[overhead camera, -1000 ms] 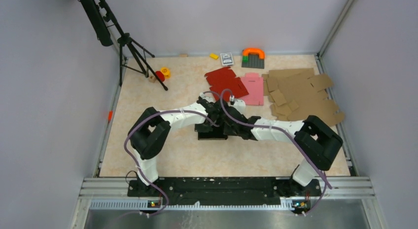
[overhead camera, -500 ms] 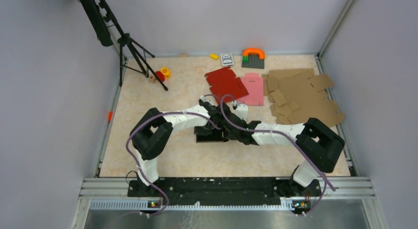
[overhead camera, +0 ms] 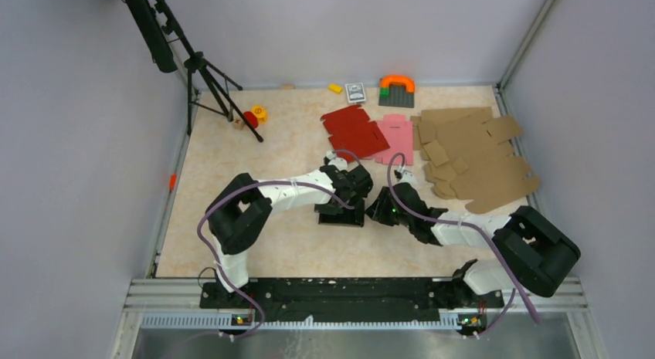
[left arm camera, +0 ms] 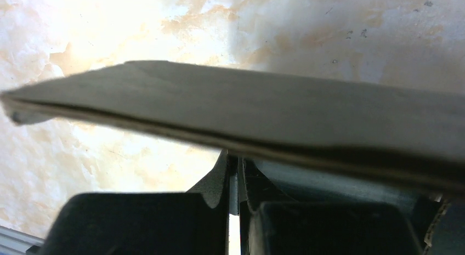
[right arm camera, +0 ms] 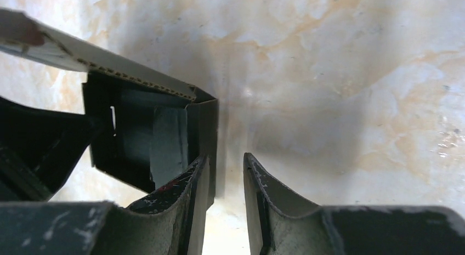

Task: Fold the paper box
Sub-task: Fold the paper box at the center of the board.

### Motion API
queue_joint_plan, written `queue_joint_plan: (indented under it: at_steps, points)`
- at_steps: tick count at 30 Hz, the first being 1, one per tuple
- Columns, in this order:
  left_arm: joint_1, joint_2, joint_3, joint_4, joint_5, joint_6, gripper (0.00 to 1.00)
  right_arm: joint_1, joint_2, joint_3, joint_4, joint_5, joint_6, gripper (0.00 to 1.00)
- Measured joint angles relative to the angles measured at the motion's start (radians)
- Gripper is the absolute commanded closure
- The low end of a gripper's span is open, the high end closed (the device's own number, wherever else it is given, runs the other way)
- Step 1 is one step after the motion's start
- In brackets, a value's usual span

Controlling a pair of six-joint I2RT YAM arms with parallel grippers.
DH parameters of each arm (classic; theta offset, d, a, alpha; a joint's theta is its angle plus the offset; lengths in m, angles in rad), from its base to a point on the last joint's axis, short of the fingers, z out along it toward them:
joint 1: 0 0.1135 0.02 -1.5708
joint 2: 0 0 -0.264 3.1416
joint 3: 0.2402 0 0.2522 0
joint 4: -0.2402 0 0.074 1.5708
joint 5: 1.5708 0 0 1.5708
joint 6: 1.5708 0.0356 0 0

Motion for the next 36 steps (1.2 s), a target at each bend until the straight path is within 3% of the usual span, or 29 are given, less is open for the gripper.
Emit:
queue_joint_plan:
  at_steps: [14,36]
  points:
    - [0.008,0.0,0.0,-0.015,-0.002,0.023,1.0,-0.003,0.055,-0.005,0.087,-0.081,-0.003,0.7]
    - [0.011,0.0,0.0,-0.035,-0.001,0.039,1.0,-0.025,0.015,-0.091,0.237,-0.159,0.063,0.69]
